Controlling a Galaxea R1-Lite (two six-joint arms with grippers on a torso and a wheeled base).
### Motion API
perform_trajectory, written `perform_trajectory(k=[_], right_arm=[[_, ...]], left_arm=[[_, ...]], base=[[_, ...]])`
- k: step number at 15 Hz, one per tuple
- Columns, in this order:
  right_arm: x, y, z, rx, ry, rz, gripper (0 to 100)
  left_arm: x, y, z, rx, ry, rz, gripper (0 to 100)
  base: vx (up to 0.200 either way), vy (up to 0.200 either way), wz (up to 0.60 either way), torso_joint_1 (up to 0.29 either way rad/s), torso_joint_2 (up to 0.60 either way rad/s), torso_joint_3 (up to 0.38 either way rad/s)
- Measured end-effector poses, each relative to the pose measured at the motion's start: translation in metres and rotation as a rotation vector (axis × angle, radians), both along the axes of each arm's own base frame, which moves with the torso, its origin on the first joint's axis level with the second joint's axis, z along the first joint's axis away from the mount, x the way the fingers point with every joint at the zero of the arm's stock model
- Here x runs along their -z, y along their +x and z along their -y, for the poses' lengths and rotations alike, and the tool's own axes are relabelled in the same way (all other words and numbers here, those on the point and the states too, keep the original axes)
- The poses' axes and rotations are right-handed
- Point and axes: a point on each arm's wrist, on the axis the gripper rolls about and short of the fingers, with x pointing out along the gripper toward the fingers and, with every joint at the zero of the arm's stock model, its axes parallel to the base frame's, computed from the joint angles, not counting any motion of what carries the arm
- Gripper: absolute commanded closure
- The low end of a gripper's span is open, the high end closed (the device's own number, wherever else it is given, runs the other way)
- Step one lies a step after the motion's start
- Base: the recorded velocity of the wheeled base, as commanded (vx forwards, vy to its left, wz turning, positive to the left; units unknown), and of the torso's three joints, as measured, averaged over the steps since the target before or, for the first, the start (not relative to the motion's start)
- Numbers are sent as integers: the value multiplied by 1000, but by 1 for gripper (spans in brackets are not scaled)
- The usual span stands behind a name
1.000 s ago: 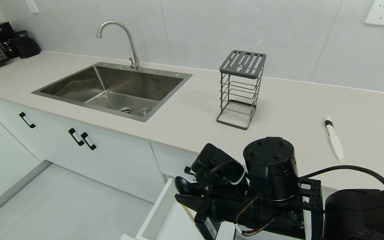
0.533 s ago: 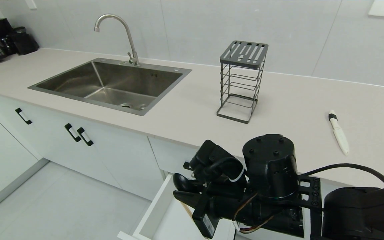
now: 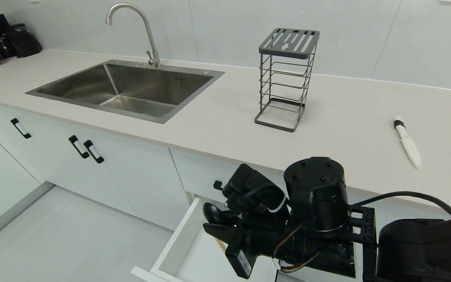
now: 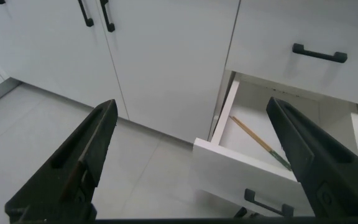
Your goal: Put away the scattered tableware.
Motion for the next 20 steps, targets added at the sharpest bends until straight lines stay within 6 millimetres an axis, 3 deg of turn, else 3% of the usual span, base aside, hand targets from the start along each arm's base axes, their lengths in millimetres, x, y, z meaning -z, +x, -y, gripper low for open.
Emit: perform_trajectory(k=[12, 20], right_arm=[[-4, 3, -6, 4, 17, 13, 100], [-6, 6, -10, 3, 24, 17, 100]], left_arm=[[0, 0, 0, 0, 0, 0, 0], [0, 0, 0, 0, 0, 0, 0]], base=[[0, 0, 0, -142, 281, 134], [0, 0, 0, -240, 348, 135]])
